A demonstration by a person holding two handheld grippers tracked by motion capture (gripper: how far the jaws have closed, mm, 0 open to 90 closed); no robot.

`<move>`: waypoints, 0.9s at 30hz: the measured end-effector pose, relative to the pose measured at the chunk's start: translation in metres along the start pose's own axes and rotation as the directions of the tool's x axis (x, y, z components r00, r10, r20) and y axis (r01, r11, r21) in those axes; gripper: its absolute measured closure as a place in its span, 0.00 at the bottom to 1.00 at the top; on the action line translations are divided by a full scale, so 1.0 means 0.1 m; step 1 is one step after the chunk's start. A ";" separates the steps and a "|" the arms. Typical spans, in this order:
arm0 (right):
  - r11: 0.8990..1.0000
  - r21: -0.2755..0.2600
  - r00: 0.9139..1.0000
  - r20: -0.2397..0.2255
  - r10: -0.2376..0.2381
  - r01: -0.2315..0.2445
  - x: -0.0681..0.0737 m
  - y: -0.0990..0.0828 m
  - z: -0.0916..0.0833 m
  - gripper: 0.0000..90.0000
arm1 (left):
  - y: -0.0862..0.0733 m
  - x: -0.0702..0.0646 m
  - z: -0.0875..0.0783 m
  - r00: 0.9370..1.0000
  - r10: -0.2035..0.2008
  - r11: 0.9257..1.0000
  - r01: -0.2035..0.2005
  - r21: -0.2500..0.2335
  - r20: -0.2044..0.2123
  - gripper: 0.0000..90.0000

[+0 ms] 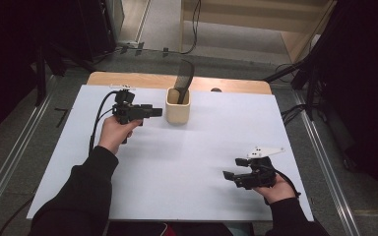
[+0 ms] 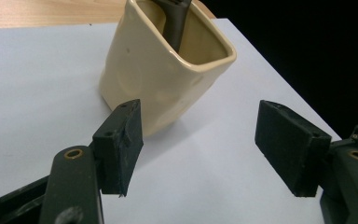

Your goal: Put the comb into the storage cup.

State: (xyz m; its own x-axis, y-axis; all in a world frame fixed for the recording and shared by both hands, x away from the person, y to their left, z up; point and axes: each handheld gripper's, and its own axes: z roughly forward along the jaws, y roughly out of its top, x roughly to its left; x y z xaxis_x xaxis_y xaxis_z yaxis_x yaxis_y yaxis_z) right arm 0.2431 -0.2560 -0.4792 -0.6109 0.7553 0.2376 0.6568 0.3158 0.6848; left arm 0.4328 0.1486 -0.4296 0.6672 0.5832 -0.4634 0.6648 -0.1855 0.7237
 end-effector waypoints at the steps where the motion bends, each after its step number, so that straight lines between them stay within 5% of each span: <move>1: 1.000 0.000 1.000 0.001 -0.003 0.003 0.00 0.00 0.00 0.27 | -0.01 -0.01 -0.01 1.000 -0.001 1.000 0.001 0.004 0.003 0.36; 17: 1.000 0.003 1.000 0.003 0.002 -0.002 -0.01 0.00 0.00 0.27 | -0.21 -0.09 -0.13 1.000 -0.006 0.999 0.005 0.040 0.022 0.34; 27: 1.000 0.004 1.000 0.001 0.005 -0.005 -0.02 0.00 0.01 0.27 | -0.39 -0.16 -0.14 1.000 0.001 0.995 -0.004 0.102 0.025 0.34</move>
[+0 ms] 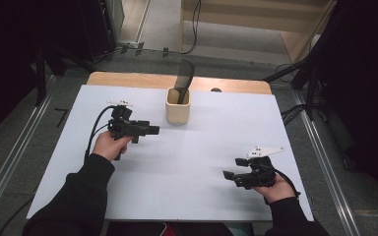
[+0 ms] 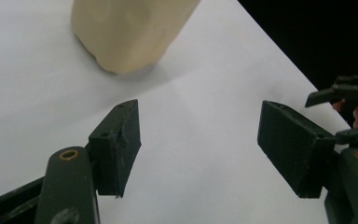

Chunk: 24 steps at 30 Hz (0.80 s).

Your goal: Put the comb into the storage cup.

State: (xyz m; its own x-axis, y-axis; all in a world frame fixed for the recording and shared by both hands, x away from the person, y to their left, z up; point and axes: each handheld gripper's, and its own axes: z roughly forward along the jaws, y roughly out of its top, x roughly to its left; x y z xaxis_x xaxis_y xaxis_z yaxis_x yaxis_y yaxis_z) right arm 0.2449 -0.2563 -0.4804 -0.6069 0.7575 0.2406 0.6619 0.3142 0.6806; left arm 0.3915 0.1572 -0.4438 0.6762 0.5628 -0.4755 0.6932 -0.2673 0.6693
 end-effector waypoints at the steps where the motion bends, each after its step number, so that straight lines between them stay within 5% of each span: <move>1: 1.000 0.000 1.000 -0.001 0.001 -0.001 0.00 0.00 0.00 0.27 | -0.01 -0.01 0.00 1.000 0.005 1.000 -0.005 0.006 -0.003 0.34; 24: 1.000 0.003 1.000 0.001 0.011 -0.011 -0.02 0.01 0.02 0.27 | -0.28 -0.25 -0.13 0.997 0.082 0.997 -0.082 0.012 0.007 0.34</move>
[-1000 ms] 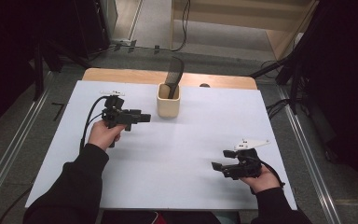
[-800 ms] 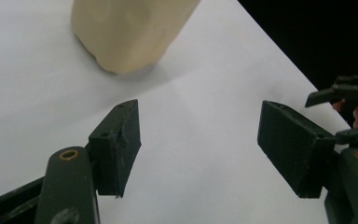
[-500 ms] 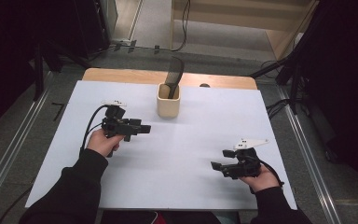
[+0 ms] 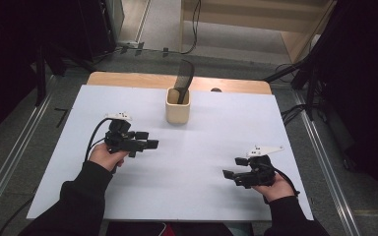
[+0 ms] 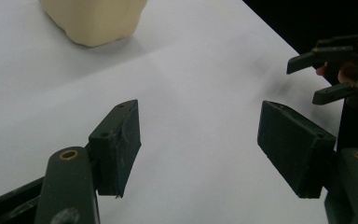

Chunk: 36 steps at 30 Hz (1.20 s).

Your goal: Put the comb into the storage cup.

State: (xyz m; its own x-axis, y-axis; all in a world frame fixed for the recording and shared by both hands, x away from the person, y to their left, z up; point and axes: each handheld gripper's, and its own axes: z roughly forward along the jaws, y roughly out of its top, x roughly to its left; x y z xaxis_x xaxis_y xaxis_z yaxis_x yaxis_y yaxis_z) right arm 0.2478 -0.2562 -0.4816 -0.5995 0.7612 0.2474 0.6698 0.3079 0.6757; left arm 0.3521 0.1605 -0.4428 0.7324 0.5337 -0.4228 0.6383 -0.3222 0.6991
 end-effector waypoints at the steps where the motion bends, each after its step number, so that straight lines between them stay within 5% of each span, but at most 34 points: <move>1: 1.000 0.001 1.000 0.000 -0.001 0.001 0.00 0.00 0.00 0.27 | -0.01 -0.01 0.00 1.000 0.001 1.000 -0.001 0.000 0.001 0.34; 36: 1.000 0.009 1.000 0.003 0.010 -0.010 -0.02 0.00 0.01 0.27 | -0.38 -0.24 -0.13 0.999 0.050 0.995 -0.050 0.081 -0.001 0.34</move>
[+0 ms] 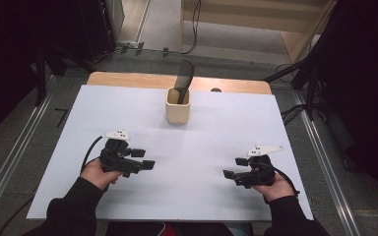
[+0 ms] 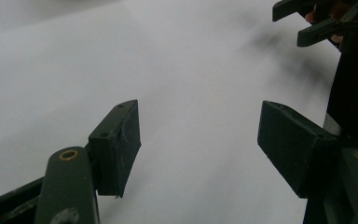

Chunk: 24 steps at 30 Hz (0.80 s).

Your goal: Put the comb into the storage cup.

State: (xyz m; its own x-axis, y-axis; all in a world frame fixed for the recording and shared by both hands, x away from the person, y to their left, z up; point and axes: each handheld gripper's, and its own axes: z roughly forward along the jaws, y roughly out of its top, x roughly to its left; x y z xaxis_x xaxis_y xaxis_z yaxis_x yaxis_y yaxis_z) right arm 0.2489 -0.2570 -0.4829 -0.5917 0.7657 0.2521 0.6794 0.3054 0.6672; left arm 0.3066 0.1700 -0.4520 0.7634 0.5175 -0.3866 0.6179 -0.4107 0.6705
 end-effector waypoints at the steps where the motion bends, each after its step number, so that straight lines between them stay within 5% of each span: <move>1: 1.000 0.000 1.000 0.000 0.000 0.000 0.00 0.00 0.00 0.27 | -0.01 0.00 -0.01 1.000 -0.004 1.000 0.004 -0.001 -0.002 0.34; 24: 1.000 0.004 1.000 0.002 0.001 -0.001 -0.01 0.00 0.00 0.27 | -0.19 -0.03 -0.15 1.000 -0.006 1.000 0.006 0.010 -0.024 0.34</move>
State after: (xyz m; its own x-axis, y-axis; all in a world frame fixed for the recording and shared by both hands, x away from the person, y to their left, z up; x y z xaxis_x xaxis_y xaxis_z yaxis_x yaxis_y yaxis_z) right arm 0.2491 -0.2575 -0.4834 -0.5901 0.7671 0.2517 0.6818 0.3066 0.6642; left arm 0.2893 0.1877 -0.4541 0.7552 0.5375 -0.3752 0.6244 -0.4153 0.6616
